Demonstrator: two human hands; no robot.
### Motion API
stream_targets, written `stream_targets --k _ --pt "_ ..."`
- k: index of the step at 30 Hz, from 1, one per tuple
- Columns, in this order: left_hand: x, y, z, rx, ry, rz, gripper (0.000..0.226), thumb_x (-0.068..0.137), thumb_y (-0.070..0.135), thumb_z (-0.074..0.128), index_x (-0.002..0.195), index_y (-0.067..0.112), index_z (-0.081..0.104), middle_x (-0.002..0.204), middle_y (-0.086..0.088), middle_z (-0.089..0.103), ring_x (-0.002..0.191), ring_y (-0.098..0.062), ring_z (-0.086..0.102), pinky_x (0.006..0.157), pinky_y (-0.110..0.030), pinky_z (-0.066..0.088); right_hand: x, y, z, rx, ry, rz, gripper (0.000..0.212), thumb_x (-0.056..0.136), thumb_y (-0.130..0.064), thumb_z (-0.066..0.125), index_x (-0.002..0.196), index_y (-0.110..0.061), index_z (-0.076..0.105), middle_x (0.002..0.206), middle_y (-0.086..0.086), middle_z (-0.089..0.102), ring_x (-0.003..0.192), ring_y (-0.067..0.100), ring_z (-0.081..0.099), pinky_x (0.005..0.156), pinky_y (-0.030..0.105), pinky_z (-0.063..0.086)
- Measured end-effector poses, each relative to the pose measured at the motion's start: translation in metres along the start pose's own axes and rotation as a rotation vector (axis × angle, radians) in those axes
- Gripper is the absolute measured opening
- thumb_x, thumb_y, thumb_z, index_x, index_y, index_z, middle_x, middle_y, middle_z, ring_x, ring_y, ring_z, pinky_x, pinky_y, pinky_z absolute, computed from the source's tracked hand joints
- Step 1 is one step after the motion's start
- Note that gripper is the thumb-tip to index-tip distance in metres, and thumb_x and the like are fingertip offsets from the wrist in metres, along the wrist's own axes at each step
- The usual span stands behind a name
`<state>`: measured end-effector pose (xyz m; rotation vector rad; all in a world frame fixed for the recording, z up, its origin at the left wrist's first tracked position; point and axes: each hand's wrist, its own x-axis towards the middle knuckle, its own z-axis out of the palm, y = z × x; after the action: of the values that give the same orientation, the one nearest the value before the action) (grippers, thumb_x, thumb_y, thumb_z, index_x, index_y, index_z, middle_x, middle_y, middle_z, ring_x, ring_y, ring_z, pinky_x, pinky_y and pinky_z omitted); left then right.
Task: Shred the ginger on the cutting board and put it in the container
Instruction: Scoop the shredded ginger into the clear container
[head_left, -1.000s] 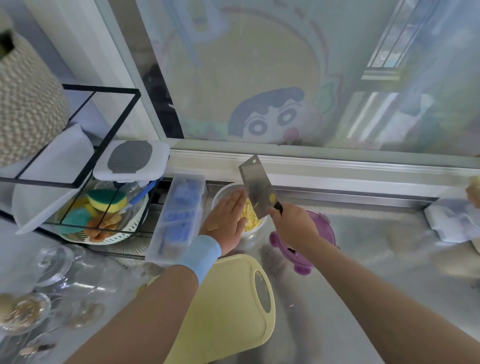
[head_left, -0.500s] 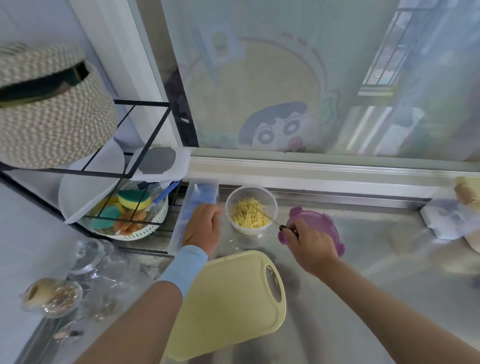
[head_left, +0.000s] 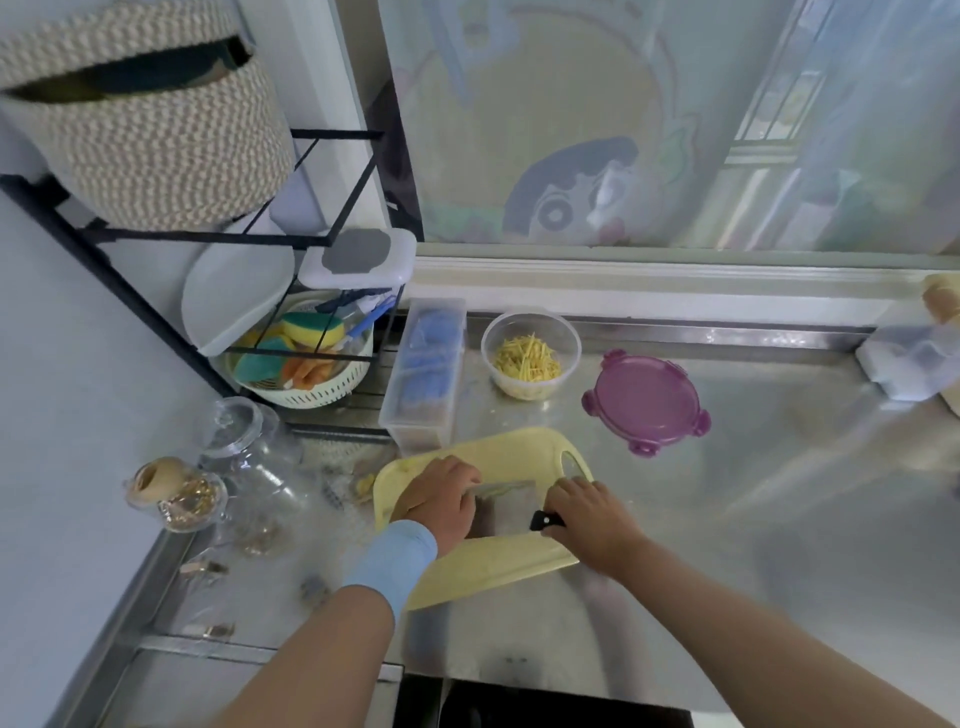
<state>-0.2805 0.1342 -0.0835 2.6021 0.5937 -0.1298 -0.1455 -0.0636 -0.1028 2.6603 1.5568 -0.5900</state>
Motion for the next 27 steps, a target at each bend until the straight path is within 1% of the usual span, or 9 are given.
stream_targets --k 4,7,8,10,13,18,21,24,27 --pt "0.001 -0.01 0.008 0.037 -0.101 -0.068 0.043 0.099 0.022 0.041 0.141 0.027 0.042 0.146 0.006 0.037 0.133 -0.016 0.034 0.111 -0.03 0.03 0.012 -0.007 0.007 0.086 0.04 0.024 0.051 0.091 -0.052 0.057 0.129 -0.019 0.053 0.138 0.001 0.045 0.132 0.025 0.041 0.111 0.035 0.031" --pt "0.012 -0.01 0.008 0.037 -0.18 -0.116 0.05 0.102 0.025 0.034 0.152 0.027 0.025 0.159 0.008 0.018 0.145 -0.013 0.017 0.117 -0.028 0.017 0.021 -0.007 0.006 0.097 0.006 0.015 0.071 0.098 -0.054 0.048 0.156 -0.019 0.028 0.165 0.0 0.023 0.152 0.022 0.02 0.123 0.036 0.014" --pt "0.017 -0.009 0.009 0.053 -0.218 -0.121 0.052 0.103 0.026 0.031 0.154 0.027 0.021 0.161 0.01 0.011 0.147 -0.012 0.011 0.118 -0.027 0.012 0.023 -0.006 0.005 0.098 -0.014 0.018 0.071 0.1 -0.052 0.044 0.16 -0.02 0.021 0.167 -0.002 0.018 0.154 0.018 0.015 0.124 0.035 0.011" --pt "0.022 -0.006 0.009 0.076 -0.278 -0.124 0.053 0.103 0.023 0.027 0.155 0.027 0.016 0.162 0.01 0.008 0.148 -0.012 0.009 0.118 -0.028 0.01 0.02 -0.003 0.004 0.074 -0.021 0.027 0.063 0.104 -0.046 0.039 0.16 -0.023 0.022 0.168 -0.006 0.016 0.153 0.014 0.018 0.123 0.034 0.013" --pt "0.02 0.001 0.011 0.094 -0.315 -0.132 0.054 0.102 0.016 0.023 0.154 0.031 0.02 0.16 0.008 0.018 0.147 -0.019 0.016 0.119 -0.033 0.018 0.004 0.005 -0.003 0.014 -0.028 0.045 0.051 0.105 -0.04 0.035 0.155 -0.028 0.035 0.165 -0.013 0.024 0.146 0.013 0.033 0.121 0.034 0.016" --pt "0.001 0.018 0.026 0.056 -0.32 -0.119 0.068 0.095 0.003 0.025 0.151 0.042 0.021 0.159 0.013 0.02 0.146 -0.014 0.02 0.119 -0.033 0.019 -0.022 0.015 -0.008 -0.035 -0.047 0.071 0.044 0.104 -0.04 0.037 0.142 -0.029 0.054 0.156 -0.012 0.043 0.137 0.018 0.046 0.119 0.033 0.016" --pt "-0.006 0.025 0.029 0.048 -0.305 -0.106 0.069 0.094 0.0 0.026 0.151 0.04 0.022 0.159 0.013 0.02 0.145 -0.015 0.021 0.119 -0.032 0.019 -0.035 0.013 0.002 -0.115 -0.042 0.027 0.061 0.089 -0.066 0.042 0.125 -0.021 0.061 0.137 -0.001 0.054 0.126 0.025 0.048 0.115 0.04 0.027" --pt "-0.006 0.021 0.026 -0.012 -0.304 -0.167 0.065 0.096 0.006 0.024 0.149 0.044 0.023 0.159 0.011 0.022 0.144 -0.017 0.025 0.118 -0.034 0.022 -0.044 0.017 0.016 -0.185 -0.11 0.028 0.078 0.076 -0.078 0.038 0.121 -0.018 0.056 0.126 0.001 0.048 0.122 0.026 0.044 0.107 0.04 0.033" --pt "-0.004 0.023 0.019 -0.053 -0.321 -0.168 0.057 0.1 0.015 0.026 0.15 0.042 0.026 0.158 0.007 0.025 0.143 -0.02 0.029 0.117 -0.033 0.024 -0.045 0.02 0.02 -0.14 -0.101 -0.017 0.054 0.089 -0.065 0.051 0.119 -0.021 0.061 0.121 -0.002 0.051 0.116 0.022 0.047 0.103 0.036 0.033"
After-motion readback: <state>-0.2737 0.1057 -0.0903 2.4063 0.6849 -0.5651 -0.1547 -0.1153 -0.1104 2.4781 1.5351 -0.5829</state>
